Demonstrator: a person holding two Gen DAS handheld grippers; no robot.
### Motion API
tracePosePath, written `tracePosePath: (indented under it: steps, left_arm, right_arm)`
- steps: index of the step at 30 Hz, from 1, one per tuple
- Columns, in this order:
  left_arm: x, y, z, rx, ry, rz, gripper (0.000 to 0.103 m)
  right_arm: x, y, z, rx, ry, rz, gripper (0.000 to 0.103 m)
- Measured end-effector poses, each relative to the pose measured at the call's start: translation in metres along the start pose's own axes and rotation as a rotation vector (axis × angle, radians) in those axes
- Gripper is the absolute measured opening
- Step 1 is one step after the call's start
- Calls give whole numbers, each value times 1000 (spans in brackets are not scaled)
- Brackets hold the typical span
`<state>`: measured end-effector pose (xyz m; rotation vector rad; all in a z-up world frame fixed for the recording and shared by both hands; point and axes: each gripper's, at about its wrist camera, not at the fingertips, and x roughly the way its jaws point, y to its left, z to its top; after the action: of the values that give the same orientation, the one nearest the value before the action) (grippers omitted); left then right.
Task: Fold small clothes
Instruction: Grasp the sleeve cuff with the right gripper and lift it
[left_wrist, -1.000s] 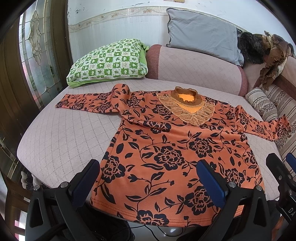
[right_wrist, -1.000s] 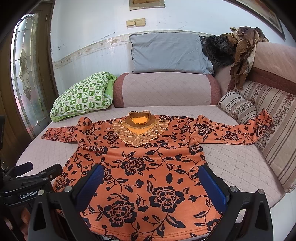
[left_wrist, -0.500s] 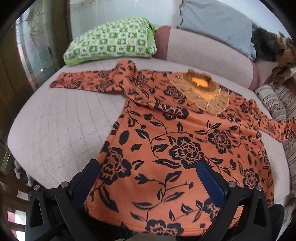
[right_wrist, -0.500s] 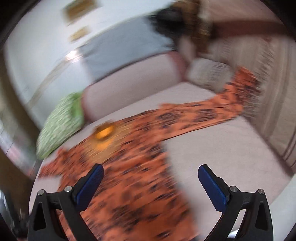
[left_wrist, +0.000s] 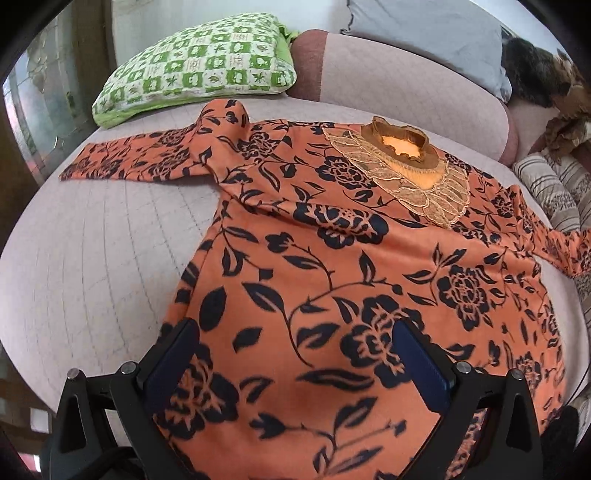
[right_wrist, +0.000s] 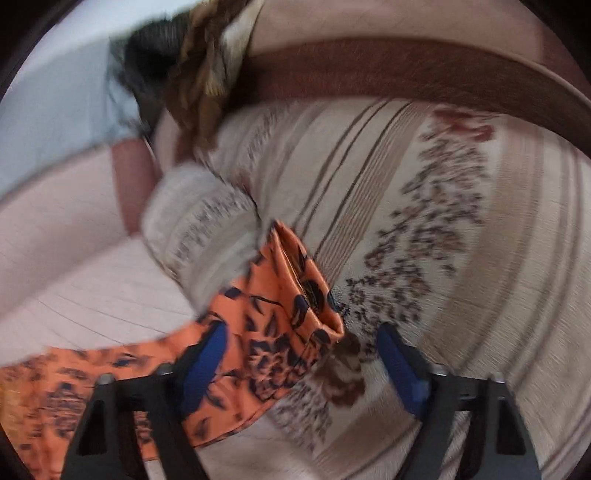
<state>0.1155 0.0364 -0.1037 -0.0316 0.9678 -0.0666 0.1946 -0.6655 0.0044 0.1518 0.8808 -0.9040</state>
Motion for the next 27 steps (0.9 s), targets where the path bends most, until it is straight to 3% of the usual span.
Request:
tracePosePath:
  steps: [1, 2, 5, 8, 11, 15, 18, 22, 23, 24, 25, 27]
  left_arm:
    - [2, 2, 2, 8, -4, 2, 103]
    - [3, 4, 3, 11, -10, 6, 103]
    - [4, 17, 6, 8, -45, 15, 103]
    - [5, 33, 7, -42, -70, -3, 103]
    - [7, 46, 7, -92, -78, -23, 103]
    - [-1, 59, 8, -125, -112, -28, 103]
    - [-5, 67, 8, -142, -126, -27, 103]
    - [-6, 78, 8, -181, -129, -26, 103]
    - [-6, 81, 8, -189, -129, -23, 103]
    - [-5, 82, 8, -193, -126, -21, 103]
    - [-4, 83, 8, -196, -125, -20, 103]
    - [-5, 82, 8, -193, -128, -19, 103]
  right_arm:
    - [6, 2, 1, 4, 23, -6, 34]
    - [8, 3, 0, 1, 39, -1, 10]
    - [-8, 19, 12, -34, 11, 65, 7]
    - [-69, 58, 27, -92, -76, 236, 7]
    - [-160, 115, 31, -145, -163, 471, 7]
    - [-274, 211, 2, -201, -229, 778, 7]
    - [-302, 275, -37, -194, -178, 914, 7]
    - [-286, 374, -118, -302, -45, 1022, 12]
    - [-281, 392, -139, -368, -20, 1016, 26]
    - [-264, 416, -166, -466, 67, 990, 58]
    - [-252, 423, -178, -483, 119, 994, 72]
    - [-231, 415, -188, -458, 156, 997, 74]
